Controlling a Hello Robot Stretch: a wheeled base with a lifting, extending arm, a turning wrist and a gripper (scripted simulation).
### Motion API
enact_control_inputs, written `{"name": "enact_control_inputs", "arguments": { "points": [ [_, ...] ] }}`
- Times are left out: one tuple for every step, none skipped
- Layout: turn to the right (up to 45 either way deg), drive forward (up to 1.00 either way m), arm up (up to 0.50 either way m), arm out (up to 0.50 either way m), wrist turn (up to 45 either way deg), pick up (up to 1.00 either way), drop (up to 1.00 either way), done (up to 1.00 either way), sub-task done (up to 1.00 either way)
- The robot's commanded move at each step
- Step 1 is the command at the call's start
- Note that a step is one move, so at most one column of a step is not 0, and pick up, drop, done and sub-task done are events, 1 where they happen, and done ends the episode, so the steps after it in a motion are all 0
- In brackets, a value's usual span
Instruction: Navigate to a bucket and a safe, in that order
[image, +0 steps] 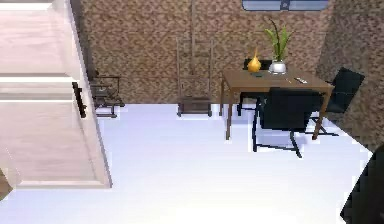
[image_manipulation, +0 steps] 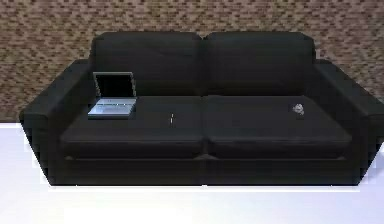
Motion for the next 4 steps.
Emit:
{"name": "enact_control_inputs", "arguments": {
  "points": [
    [-45.0,0.00,0.00,0.00,0.0,0.00,0.00,0.00,0.00],
    [-45.0,0.00,0.00,0.00,0.0,0.00,0.00,0.00,0.00],
    [-45.0,0.00,0.00,0.00,0.0,0.00,0.00,0.00,0.00],
    [-42.0,0.00,0.00,0.00,0.0,0.00,0.00,0.00,0.00]
  ]
}}
